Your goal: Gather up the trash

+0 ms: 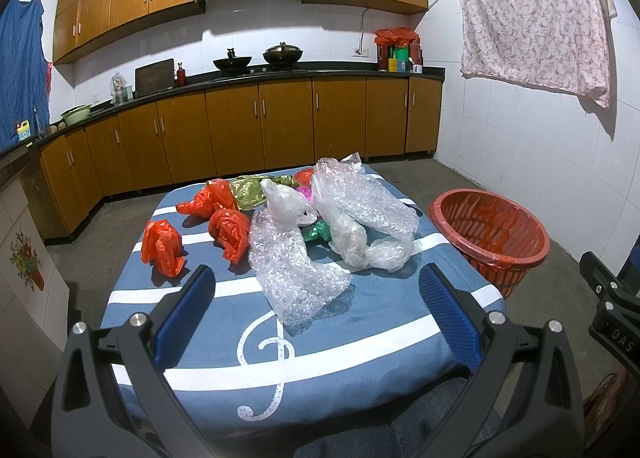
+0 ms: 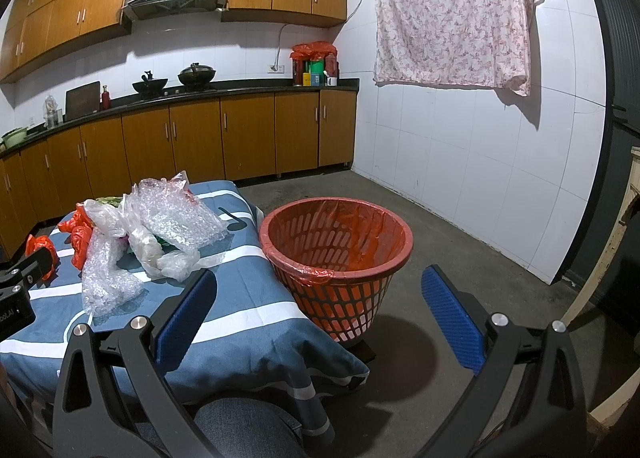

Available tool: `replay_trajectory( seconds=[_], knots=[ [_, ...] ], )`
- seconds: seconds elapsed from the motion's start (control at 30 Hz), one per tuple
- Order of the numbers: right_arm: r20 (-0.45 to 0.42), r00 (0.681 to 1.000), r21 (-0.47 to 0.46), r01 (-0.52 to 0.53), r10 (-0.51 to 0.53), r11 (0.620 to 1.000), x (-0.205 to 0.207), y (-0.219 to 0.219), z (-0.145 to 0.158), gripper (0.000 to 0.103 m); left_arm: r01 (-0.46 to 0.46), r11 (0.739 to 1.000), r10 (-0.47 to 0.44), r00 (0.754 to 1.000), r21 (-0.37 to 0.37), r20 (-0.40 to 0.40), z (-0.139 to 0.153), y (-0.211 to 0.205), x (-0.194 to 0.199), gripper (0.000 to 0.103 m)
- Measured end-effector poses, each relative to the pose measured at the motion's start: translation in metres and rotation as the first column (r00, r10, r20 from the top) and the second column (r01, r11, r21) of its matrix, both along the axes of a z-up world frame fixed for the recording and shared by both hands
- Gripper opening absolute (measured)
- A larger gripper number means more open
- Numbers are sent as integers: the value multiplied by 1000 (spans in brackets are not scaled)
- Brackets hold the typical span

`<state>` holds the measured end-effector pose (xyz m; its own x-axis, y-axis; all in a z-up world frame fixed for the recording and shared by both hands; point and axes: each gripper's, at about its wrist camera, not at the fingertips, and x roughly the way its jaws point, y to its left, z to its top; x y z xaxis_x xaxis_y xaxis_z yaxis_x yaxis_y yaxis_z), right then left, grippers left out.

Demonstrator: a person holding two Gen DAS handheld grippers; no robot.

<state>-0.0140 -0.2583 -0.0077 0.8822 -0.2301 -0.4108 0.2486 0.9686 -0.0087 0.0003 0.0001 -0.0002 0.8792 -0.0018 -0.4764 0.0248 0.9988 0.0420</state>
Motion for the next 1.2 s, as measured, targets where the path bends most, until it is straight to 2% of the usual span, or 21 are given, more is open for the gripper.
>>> replay_trajectory(
  seconds=[0.9, 1.17, 1.2],
  knots=[
    [-9, 1000, 0, -8, 8, 1000, 4, 1, -1, 101, -4, 1000, 4, 1000, 0, -6, 0, 0, 0, 99],
    [-21, 999, 32, -35, 35, 999, 11, 1, -7, 101, -56, 998, 56, 998, -2, -26, -9, 7, 1, 99],
    [-21, 999, 33, -38, 38, 999, 13, 1, -6, 101, -71, 997, 71, 997, -5, -34, -18, 15, 7, 99]
  ],
)
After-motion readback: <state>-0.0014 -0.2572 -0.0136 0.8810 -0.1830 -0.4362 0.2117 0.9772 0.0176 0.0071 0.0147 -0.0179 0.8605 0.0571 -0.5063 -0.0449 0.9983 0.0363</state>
